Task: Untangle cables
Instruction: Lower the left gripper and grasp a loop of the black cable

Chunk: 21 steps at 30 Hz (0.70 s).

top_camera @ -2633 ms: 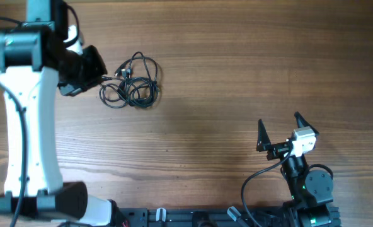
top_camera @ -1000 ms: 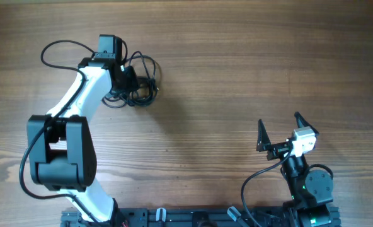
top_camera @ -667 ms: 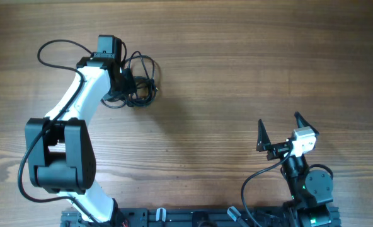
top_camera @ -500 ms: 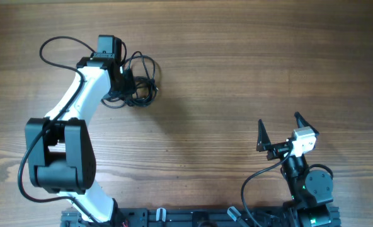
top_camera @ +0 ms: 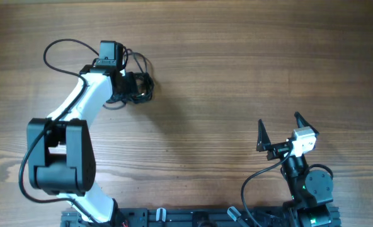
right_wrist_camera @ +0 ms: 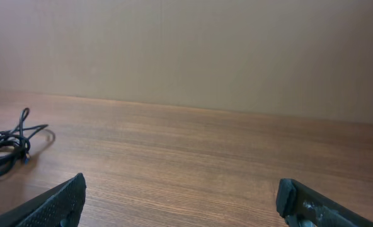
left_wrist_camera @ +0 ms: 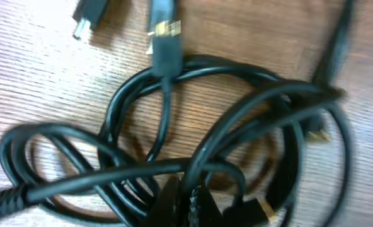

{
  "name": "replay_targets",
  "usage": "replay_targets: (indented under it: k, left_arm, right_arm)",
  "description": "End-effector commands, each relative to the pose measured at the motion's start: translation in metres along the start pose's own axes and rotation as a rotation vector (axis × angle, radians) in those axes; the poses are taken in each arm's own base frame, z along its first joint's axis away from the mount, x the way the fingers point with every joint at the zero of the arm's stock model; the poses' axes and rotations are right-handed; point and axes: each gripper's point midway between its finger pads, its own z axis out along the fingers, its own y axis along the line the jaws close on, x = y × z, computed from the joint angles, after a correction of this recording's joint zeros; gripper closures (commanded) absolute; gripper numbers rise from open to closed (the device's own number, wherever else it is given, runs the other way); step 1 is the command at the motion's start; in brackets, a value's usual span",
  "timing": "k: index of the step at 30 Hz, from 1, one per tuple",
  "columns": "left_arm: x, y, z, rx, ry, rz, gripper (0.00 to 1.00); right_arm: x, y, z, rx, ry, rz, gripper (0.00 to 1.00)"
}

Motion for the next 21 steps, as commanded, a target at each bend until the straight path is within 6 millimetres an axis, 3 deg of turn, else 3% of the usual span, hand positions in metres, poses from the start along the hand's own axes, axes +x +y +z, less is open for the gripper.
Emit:
replay_targets:
  k: [1, 3, 6, 8, 12, 16, 21]
  left_arm:
    - [-0.025, -0.007, -0.048, 0.05, -0.13, -0.092, 0.96]
    - [-0.033, -0.008, -0.084, 0.091, -0.199, -0.25, 0.96]
    - [-0.036, -0.008, -0.116, 0.129, -0.256, -0.331, 0.96]
    - [-0.032, -0.006, -0.125, 0.13, -0.26, -0.33, 0.96]
    - [-0.015, -0.002, -0.113, 0.09, -0.179, -0.318, 0.96]
    - [0.017, -0.009, -0.079, 0.089, -0.005, -0.306, 0.96]
    - [0.037, -0.01, -0.043, 0.045, 0.102, -0.294, 0.95]
  right_arm:
    - [-0.001, -0.002, 0.0, 0.015, -0.006, -0.009, 0.0]
    - [-0.001, -0.002, 0.0, 0.015, -0.006, -0.01, 0.0]
    - [-0.001, -0.002, 0.0, 0.015, -0.006, -0.009, 0.0]
    - [-0.001, -0.002, 0.0, 0.015, -0.006, -0.009, 0.0]
    - [-0.001, -0.002, 0.0, 0.015, -0.006, -0.01, 0.0]
    - [-0.001, -0.002, 0.0, 0.015, -0.006, -0.009, 0.0]
    - [-0.001, -0.002, 0.0, 0.015, -0.006, -0.009, 0.0]
